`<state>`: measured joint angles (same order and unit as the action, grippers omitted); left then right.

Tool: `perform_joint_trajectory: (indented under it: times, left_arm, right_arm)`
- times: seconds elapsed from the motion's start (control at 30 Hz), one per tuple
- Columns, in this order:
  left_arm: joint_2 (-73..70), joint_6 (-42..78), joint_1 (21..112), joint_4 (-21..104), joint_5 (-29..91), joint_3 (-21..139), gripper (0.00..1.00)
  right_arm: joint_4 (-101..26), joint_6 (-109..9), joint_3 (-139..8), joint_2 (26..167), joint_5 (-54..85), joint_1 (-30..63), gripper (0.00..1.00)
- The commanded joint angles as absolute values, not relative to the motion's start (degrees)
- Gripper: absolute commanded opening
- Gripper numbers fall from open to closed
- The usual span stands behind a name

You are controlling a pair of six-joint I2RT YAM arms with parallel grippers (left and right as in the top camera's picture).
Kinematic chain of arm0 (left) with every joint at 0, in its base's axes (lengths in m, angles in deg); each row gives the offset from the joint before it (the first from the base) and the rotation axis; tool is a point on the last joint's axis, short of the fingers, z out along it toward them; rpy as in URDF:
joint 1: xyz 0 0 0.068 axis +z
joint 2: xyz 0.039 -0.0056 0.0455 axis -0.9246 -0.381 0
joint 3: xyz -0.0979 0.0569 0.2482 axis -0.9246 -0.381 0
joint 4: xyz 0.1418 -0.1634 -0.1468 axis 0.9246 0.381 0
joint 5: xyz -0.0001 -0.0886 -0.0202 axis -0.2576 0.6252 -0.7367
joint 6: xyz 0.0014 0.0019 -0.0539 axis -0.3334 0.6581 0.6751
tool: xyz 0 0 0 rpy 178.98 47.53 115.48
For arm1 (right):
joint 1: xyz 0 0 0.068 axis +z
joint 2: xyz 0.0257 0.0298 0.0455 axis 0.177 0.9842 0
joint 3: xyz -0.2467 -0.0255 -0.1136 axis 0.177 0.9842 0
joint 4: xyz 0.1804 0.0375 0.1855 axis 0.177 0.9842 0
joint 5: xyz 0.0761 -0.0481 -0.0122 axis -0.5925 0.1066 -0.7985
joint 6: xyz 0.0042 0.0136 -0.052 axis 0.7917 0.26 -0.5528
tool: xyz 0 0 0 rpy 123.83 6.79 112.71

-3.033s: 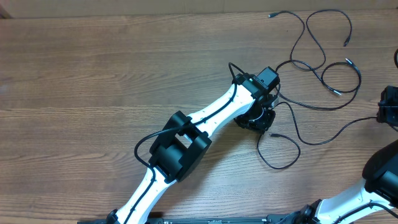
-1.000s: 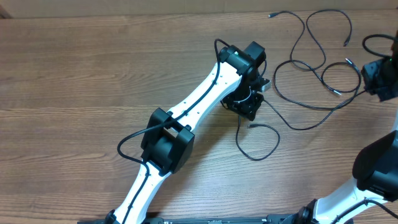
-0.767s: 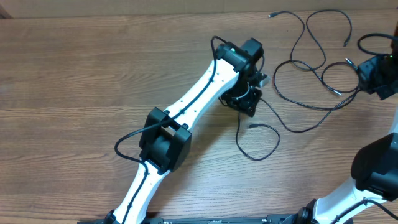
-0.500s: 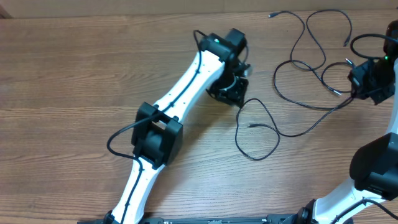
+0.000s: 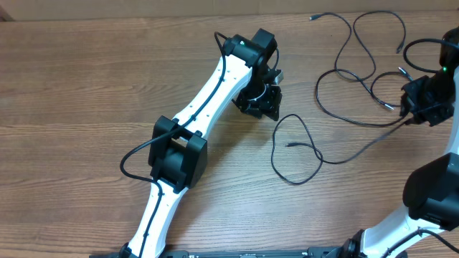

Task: Untangle cables

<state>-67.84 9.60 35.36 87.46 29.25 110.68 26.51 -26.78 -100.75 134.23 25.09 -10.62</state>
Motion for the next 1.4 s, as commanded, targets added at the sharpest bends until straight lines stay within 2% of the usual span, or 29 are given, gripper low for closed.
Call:
perform_joint_trajectory:
  times: [0.0,0.13,0.23,0.27,0.4,0.47,0.5,0.6,0.93,1.23,1.37]
  left_arm:
    - [-67.3,10.0,35.0,87.3,29.7,112.3,0.51]
    - [-67.3,9.9,34.9,87.4,29.7,112.3,0.51]
    - [-67.3,9.9,34.9,87.4,29.7,112.3,0.52]
    - [-67.3,9.9,34.9,87.4,29.7,112.3,0.54]
    - [-67.3,9.9,34.9,87.4,28.2,112.3,0.55]
    - [-67.3,9.9,34.9,87.6,27.4,112.3,0.55]
    - [-67.3,10.0,35.0,87.7,27.2,112.3,0.55]
    - [-67.3,9.9,34.9,87.9,27.1,112.3,0.55]
    - [-67.3,9.9,34.9,89.0,25.6,112.3,0.56]
    - [-67.3,9.9,34.9,88.4,25.2,112.3,0.73]
    - [-67.3,9.9,34.9,88.4,25.2,112.3,0.90]
  right_arm:
    - [26.5,-30.9,-102.1,132.1,25.1,-9.4,0.29]
    - [26.5,-31.1,-102.1,132.1,25.1,-8.2,0.31]
    - [26.5,-31.3,-102.1,132.1,25.2,-7.3,0.42]
    - [26.5,-31.3,-102.1,132.1,25.3,-7.1,0.47]
    - [26.4,-31.2,-102.1,132.1,27.9,-6.8,0.78]
    - [25.8,-31.2,-102.1,132.1,30.6,-6.8,0.87]
    - [25.1,-31.2,-102.1,132.1,31.9,-6.8,1.00]
    - [20.9,-29.1,-102.1,132.1,37.2,-7.8,1.00]
    - [6.2,-29.3,-100.5,132.1,39.8,-16.3,1.00]
    - [2.5,-30.5,-96.3,132.3,40.6,-22.5,1.00]
    - [-3.0,-32.8,-90.4,133.0,39.6,-24.4,1.00]
